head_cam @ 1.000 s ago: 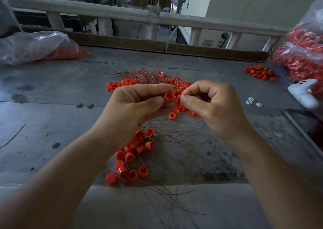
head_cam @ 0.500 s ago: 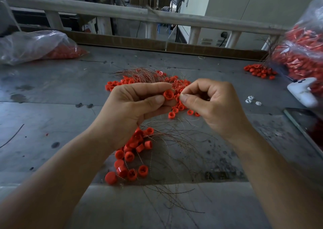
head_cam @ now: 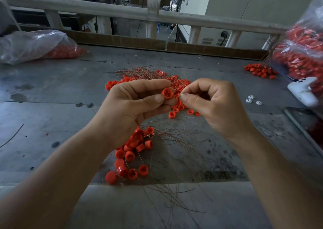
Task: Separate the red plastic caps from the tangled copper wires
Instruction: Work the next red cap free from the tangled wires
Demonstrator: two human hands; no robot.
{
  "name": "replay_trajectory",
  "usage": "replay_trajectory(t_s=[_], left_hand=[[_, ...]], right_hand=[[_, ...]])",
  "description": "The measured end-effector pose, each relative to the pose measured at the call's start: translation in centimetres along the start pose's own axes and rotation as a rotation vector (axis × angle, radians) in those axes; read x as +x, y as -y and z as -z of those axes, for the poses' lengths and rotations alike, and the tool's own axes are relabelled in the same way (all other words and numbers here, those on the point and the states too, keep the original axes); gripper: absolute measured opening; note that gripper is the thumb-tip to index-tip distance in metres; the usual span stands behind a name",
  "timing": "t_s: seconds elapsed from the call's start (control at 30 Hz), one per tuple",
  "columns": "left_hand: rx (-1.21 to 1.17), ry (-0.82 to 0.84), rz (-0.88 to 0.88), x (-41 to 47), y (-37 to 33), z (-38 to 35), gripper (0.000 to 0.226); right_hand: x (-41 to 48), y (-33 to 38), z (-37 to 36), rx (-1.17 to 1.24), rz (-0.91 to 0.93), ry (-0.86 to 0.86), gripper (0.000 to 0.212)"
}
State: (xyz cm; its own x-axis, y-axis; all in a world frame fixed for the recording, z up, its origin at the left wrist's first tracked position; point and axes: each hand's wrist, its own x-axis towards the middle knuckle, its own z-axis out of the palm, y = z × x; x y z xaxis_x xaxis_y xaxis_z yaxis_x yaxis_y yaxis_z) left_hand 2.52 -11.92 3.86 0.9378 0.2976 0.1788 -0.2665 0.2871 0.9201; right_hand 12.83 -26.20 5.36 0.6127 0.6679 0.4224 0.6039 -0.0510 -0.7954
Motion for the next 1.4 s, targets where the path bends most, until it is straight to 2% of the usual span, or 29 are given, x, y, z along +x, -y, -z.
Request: replay_trajectory(t_s=[0.33,0.47,0.57,0.7,0.8,0.9,1.0,1.2,1.33,1.4], left_hand=[[-0.099,0.121,0.035,0.0,0.3,0.2,0.022],[-0.116,0.124,0.072,0.0,0.5,0.1,0.023],[-0.138,0.107,0.066,0.0,0.4,0.0,0.021],[-0.161,0.086,0.045,0.0,0.2,0.0,0.021],[-0.183,0.080,0.050,0.0,0.0,0.0,0.021],[-0.189,0.086,0.053,0.0,0.0,0.0,0.020],[-0.191,0.094,0.053,-0.1,0.1,0.0,0.023],[-0.206,0.107,0.058,0.0,0.1,0.0,0.020],[-0.202,0.116,0.057,0.0,0.2,0.2,0.022],[-0.199,0.116,0.058,0.0,0.2,0.1,0.021]], right_hand=[[-0.1,-0.1,-0.4,0.034,-0.029,0.110,0.010],[-0.1,-0.4,-0.9,0.028,-0.014,0.133,0.011],[0.2,-0.6,-0.2,0.028,-0.020,0.130,0.003],[1.2,-2.1,1.9,-0.035,-0.117,-0.109,0.010],[1.8,-4.1,2.7,-0.252,-0.179,-0.240,0.010],[2.1,-5.7,2.4,-0.503,-0.266,-0.141,0.006],[2.1,-6.9,2.1,-0.623,-0.328,-0.012,0.009],[1.9,-7.4,1.9,-0.661,-0.345,0.093,0.016],[2.0,-7.2,2.0,-0.677,-0.360,0.146,0.008],[1.9,-7.0,2.2,-0.659,-0.337,0.156,0.015]])
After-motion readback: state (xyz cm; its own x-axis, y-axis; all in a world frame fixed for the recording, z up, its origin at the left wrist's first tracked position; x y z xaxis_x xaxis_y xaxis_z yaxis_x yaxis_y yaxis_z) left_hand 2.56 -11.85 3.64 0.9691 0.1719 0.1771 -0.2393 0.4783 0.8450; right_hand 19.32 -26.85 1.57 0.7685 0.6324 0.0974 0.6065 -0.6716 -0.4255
